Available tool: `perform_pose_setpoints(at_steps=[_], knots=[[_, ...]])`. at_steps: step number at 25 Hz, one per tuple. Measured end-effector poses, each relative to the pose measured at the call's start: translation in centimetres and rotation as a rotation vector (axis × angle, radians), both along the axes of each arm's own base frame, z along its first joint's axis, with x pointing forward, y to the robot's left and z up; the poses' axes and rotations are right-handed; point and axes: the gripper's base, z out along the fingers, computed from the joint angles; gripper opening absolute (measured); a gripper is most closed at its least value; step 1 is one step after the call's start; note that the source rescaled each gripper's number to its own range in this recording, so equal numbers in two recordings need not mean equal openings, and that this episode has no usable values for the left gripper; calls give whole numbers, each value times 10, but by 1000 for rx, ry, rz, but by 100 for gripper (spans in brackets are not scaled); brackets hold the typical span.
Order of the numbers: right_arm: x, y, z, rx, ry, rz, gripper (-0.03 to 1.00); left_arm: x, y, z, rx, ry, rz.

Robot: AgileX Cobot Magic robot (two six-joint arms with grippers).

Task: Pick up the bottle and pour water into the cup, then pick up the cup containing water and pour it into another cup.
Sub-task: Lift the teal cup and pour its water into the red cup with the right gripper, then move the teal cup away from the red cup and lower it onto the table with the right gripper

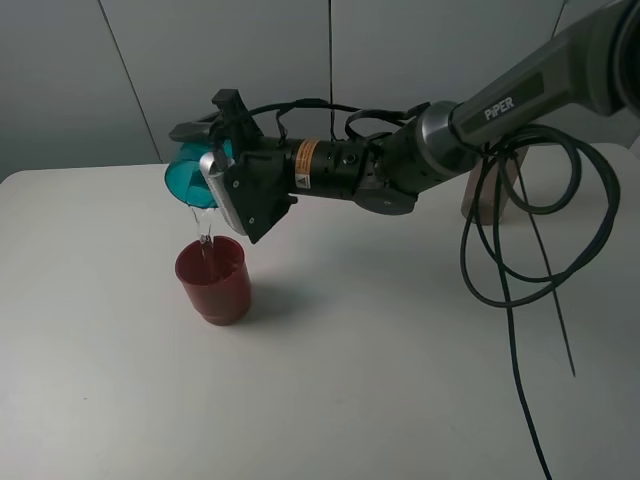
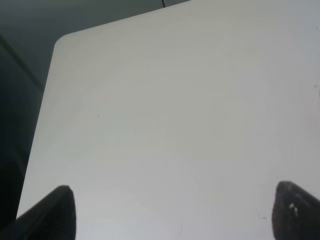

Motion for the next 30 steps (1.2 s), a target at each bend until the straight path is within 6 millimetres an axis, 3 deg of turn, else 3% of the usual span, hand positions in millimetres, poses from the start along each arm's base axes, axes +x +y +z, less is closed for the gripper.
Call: perform_pose_setpoints(at_steps=[13,23,26,30], knots=[[-1,1,6,15,-146,25,1,0,0,0,0,0,0],[-1,1,6,14,-161,28,1,0,0,0,0,0,0],[-1,1,5,31,-96,20,1,0,0,0,0,0,0],[-2,1,5,113,157,4,1,0,0,0,-3,0,2]])
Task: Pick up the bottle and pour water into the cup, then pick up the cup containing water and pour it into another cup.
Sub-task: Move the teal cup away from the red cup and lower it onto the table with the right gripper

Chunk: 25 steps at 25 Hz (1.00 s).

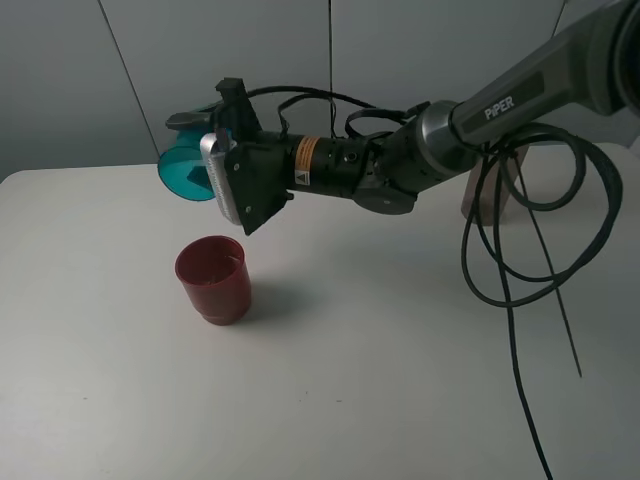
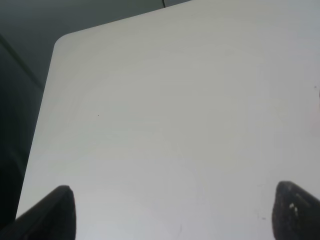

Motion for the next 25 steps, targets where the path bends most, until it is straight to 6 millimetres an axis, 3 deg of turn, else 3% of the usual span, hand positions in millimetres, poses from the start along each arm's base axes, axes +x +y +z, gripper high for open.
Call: perform_pose_setpoints(at_steps=[6,10,17,25], knots=[[1,-1,-1,188,605,-57,1,0,0,0,-1,0,1],[7,-5,7,243,833,-184,1,0,0,0,-1,0,1],[0,-34,29,451,1039,-420,1,0,0,0,0,0,0],[-35,-96,12,478,1105,-599,1,0,0,0,0,0,0]])
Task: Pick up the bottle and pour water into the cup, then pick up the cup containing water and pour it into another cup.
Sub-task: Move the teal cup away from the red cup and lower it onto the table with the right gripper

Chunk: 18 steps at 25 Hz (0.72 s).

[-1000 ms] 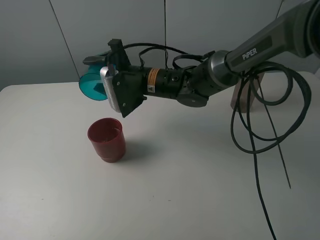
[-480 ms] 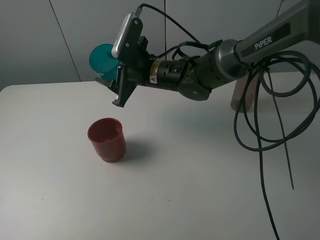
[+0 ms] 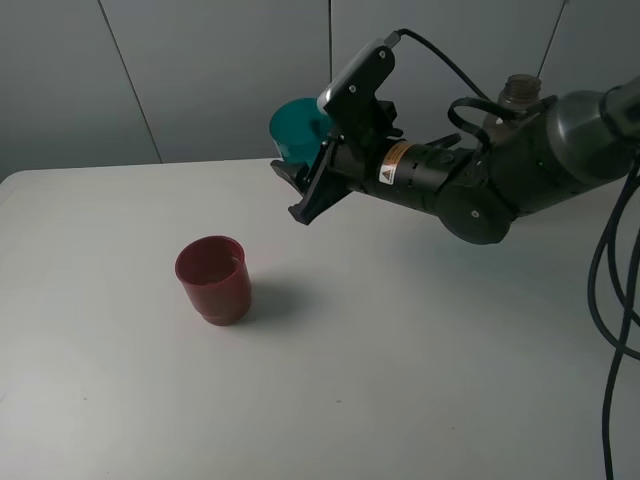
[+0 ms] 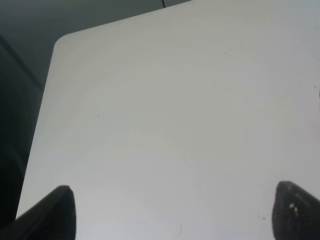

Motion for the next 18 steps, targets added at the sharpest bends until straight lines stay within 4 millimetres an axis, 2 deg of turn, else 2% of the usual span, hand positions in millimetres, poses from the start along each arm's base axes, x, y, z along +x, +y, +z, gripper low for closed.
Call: perform_pose_setpoints(at_steps=[4,9,12,18], knots=[[-12,-30,-16,-26,80,-85,1,0,0,0,0,0,0],[-21,-57,-34,-38,184,-213,1,0,0,0,0,0,0],[-20,-64,-39,-33,206,-244,1,0,0,0,0,0,0],[-17,-67,-66,25,213,-274,1,0,0,0,0,0,0]])
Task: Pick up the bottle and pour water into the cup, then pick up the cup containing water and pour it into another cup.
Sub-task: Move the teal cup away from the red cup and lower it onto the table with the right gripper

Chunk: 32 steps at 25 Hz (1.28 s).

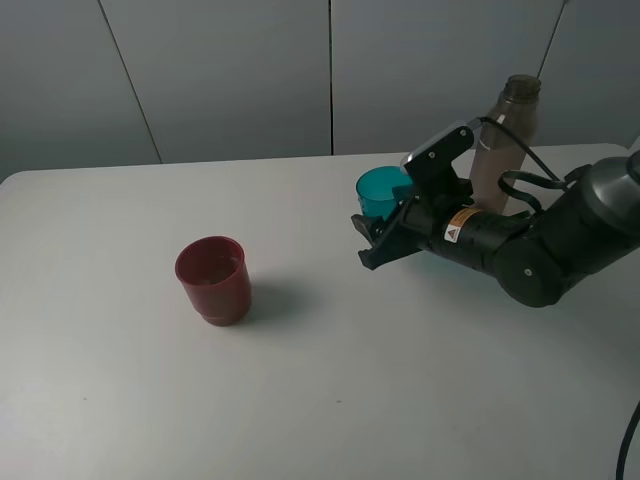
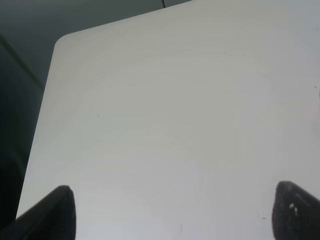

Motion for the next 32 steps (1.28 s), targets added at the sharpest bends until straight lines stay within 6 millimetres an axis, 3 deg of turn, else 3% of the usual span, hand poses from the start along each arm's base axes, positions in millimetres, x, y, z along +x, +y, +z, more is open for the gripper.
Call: perform_pose_setpoints(at_steps=[9,16,32], knots=[[10,-1,-29,105,-11,-96,1,0,0,0,0,0,0],[20,3,-29,119,-12,-116,1,0,0,0,0,0,0],[20,-1,-37,81,68,-161,1,0,0,0,0,0,0]])
